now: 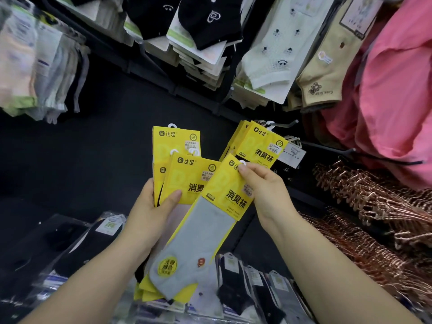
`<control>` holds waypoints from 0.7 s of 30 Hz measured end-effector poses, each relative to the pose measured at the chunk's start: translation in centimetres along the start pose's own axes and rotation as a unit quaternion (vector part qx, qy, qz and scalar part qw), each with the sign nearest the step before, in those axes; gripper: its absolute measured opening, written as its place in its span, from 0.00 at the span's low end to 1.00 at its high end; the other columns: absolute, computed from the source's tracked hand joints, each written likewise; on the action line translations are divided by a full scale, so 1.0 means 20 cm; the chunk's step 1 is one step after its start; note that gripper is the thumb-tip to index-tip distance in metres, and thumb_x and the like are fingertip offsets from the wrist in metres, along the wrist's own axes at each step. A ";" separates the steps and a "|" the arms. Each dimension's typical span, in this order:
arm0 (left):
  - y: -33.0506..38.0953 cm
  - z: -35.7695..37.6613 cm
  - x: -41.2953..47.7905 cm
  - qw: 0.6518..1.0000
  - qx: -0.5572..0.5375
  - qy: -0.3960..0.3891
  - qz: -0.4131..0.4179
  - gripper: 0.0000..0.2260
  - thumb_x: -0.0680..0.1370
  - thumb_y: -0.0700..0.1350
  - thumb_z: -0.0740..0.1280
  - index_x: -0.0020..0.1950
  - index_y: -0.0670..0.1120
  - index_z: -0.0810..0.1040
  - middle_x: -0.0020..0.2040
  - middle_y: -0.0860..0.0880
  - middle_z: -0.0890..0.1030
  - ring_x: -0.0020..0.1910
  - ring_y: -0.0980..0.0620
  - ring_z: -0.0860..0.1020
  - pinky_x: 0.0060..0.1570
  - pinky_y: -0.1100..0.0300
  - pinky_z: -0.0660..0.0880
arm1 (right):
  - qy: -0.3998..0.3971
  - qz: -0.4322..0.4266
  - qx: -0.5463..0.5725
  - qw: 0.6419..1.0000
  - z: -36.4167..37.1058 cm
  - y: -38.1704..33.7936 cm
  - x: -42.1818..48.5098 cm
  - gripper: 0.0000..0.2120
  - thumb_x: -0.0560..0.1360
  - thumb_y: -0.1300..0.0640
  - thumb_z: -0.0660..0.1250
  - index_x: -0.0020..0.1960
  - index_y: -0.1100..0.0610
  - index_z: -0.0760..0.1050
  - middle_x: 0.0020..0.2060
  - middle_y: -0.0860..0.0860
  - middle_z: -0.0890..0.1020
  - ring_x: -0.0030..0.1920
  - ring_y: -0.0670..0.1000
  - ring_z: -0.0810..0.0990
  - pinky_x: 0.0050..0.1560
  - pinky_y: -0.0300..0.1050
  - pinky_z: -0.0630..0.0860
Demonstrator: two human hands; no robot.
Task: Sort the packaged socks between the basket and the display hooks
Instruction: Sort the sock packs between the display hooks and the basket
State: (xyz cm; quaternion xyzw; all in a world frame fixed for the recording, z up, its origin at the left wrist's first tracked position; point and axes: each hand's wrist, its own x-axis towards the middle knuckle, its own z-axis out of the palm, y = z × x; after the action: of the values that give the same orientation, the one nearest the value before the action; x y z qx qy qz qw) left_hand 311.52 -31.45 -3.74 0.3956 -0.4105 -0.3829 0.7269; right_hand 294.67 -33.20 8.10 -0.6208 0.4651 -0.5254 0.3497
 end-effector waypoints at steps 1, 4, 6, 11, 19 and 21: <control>0.01 -0.01 0.01 1.000 0.000 0.003 0.001 0.07 0.78 0.46 0.68 0.52 0.57 0.76 0.49 0.56 0.84 0.51 0.53 0.82 0.53 0.50 0.77 | 0.011 0.001 0.011 1.000 -0.02 -0.01 0.01 0.05 0.75 0.55 0.68 0.45 0.53 0.82 0.45 0.50 0.85 0.48 0.52 0.81 0.53 0.50 0.79; 0.01 -0.02 0.02 1.000 -0.011 0.002 0.001 0.07 0.77 0.45 0.68 0.52 0.56 0.76 0.50 0.54 0.85 0.52 0.51 0.82 0.56 0.47 0.76 | 0.065 0.010 0.053 0.996 -0.09 -0.06 0.06 0.05 0.75 0.55 0.68 0.43 0.53 0.82 0.47 0.51 0.84 0.49 0.54 0.81 0.58 0.55 0.76; 0.01 -0.03 0.02 1.000 -0.013 0.002 0.000 0.07 0.77 0.46 0.68 0.52 0.57 0.76 0.49 0.55 0.85 0.51 0.52 0.82 0.53 0.49 0.77 | 0.112 0.022 0.078 0.990 -0.14 -0.10 0.11 0.03 0.74 0.55 0.68 0.43 0.52 0.81 0.46 0.50 0.84 0.48 0.54 0.81 0.56 0.52 0.76; 0.00 -0.05 0.03 1.000 -0.003 -0.004 -0.001 0.06 0.77 0.48 0.68 0.50 0.59 0.75 0.47 0.58 0.84 0.46 0.57 0.83 0.45 0.55 0.78 | 0.182 -0.001 0.055 0.982 -0.20 -0.19 0.23 0.10 0.73 0.55 0.69 0.33 0.53 0.79 0.33 0.51 0.75 0.33 0.49 0.72 0.35 0.40 0.69; -0.02 -0.04 0.01 1.000 0.009 -0.017 -0.008 0.06 0.77 0.50 0.68 0.51 0.59 0.75 0.47 0.60 0.84 0.44 0.60 0.83 0.42 0.58 0.76 | 0.145 -0.085 0.072 0.983 -0.14 -0.29 0.46 0.11 0.76 0.68 0.62 0.37 0.61 0.77 0.38 0.58 0.81 0.37 0.55 0.79 0.39 0.46 0.76; -0.02 -0.03 0.01 1.000 0.016 -0.021 -0.013 0.06 0.77 0.50 0.68 0.52 0.59 0.75 0.47 0.59 0.84 0.46 0.58 0.83 0.45 0.55 0.78 | 0.171 -0.071 0.060 0.981 -0.13 -0.27 0.48 0.11 0.76 0.65 0.64 0.37 0.58 0.77 0.41 0.58 0.82 0.39 0.55 0.79 0.40 0.48 0.76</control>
State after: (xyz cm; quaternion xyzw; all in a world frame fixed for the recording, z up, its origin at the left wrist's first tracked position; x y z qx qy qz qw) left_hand 312.03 -31.63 -4.27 0.4046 -0.4266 -0.3943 0.7063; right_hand 293.45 -40.41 16.84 -0.5307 0.4405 -0.6743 0.2638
